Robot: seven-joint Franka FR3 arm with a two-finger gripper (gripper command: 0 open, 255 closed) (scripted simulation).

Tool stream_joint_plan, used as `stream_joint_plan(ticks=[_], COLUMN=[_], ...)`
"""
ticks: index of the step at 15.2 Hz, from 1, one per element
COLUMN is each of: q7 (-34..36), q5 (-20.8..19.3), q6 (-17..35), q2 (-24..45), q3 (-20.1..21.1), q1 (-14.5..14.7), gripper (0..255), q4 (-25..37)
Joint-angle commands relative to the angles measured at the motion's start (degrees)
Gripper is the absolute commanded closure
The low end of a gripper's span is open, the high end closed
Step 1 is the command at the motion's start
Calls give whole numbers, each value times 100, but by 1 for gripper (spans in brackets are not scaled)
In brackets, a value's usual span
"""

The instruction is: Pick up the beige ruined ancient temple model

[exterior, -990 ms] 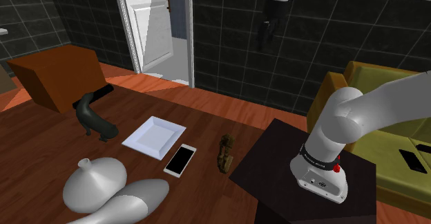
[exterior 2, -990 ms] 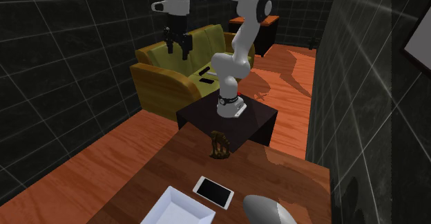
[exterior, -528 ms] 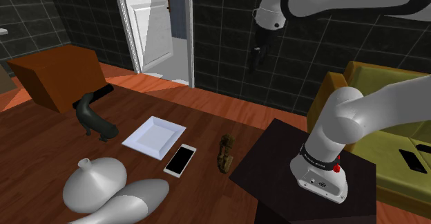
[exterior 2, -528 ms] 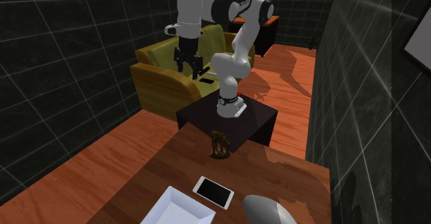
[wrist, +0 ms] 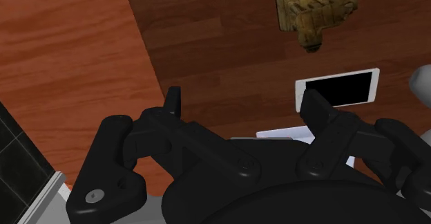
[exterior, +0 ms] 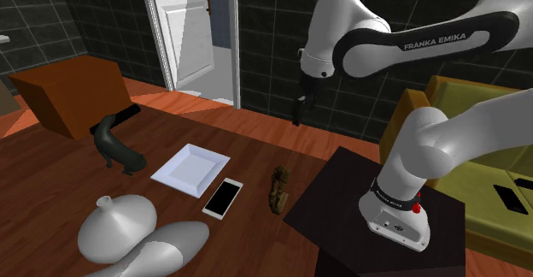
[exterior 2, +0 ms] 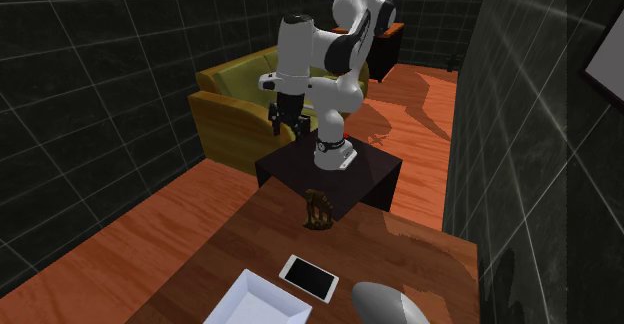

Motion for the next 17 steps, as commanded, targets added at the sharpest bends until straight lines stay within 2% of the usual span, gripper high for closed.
stream_joint_plan(ticks=[1,9,12,17], q7=[211,1179,1600,1762], q5=[121,491,461,324], q6=[387,2146,2808,3383], q2=[141,1343,1966,2419], q3=[201,1181,1591,1782], q1=[88,322,262,99], gripper=[0,0,0,0], q4=[-221,-721,-741,-869])
